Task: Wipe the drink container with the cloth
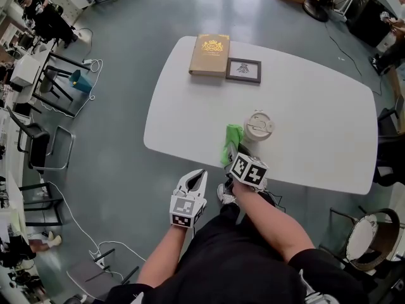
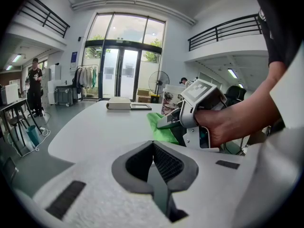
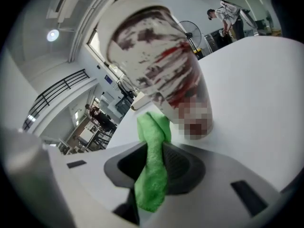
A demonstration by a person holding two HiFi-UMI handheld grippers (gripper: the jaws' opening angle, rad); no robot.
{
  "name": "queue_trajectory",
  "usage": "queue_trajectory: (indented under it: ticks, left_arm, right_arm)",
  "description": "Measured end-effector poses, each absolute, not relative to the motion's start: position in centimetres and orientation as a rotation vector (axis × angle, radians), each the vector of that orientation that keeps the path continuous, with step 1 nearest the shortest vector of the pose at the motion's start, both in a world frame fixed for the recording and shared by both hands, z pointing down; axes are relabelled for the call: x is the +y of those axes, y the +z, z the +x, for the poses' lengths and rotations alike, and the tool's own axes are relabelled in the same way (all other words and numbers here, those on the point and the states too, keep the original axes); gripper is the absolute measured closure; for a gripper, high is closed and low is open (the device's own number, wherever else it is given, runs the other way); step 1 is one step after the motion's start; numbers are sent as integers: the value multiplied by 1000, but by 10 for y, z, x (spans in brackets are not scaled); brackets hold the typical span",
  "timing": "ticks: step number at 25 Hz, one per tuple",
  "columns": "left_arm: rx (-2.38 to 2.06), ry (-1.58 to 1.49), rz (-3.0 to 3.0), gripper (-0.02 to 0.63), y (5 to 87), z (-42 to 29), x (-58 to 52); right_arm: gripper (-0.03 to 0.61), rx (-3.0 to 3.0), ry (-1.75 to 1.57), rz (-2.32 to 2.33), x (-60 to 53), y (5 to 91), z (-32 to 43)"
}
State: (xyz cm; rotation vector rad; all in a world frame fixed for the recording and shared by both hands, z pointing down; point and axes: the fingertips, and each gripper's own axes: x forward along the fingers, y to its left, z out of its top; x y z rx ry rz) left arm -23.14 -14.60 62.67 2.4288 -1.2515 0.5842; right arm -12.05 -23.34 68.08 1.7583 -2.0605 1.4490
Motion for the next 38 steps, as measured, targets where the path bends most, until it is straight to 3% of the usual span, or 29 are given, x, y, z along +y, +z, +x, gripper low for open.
queue_trajectory:
  ticks: [11, 19, 38]
  left_arm:
    - [-1318, 563, 2498, 604, 599, -234, -170]
    - [-1324, 481, 2593, 604, 549, -203, -168]
    - [-1240, 366, 2715, 604, 488, -86, -88]
  right_arm:
    - [475, -2566, 671, 1440, -199, 556, -156]
    - [477, -2686, 270, 1430, -170, 483, -120]
    - [486, -2532, 56, 1702, -84, 439, 35]
